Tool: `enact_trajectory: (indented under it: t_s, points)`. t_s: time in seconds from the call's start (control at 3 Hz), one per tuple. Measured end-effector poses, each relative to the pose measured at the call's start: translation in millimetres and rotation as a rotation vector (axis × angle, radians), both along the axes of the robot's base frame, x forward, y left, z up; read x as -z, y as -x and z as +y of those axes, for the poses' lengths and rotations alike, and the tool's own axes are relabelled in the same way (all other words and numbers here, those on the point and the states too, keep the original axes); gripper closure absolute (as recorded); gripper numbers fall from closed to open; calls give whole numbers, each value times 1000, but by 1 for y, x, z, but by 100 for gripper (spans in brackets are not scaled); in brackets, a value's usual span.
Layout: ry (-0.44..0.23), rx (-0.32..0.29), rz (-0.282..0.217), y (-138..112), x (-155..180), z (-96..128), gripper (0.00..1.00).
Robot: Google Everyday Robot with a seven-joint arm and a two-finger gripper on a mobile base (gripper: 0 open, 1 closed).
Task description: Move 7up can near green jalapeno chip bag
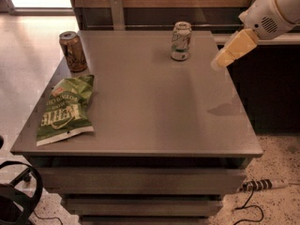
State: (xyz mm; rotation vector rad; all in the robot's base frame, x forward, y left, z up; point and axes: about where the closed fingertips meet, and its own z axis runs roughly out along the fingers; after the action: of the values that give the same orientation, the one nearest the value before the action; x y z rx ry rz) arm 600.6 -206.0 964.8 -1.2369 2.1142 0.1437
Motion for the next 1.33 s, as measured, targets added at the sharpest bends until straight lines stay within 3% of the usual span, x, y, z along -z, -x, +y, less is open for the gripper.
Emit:
enact_trajectory:
  t_s: [0.67,1.0,1.33]
  points:
    - [-19,-7,-2,-12,4,5,0]
    - [-111,-9,-30,-47,11,9,0]
    - [-251,-6,-89,-92,15,12,0]
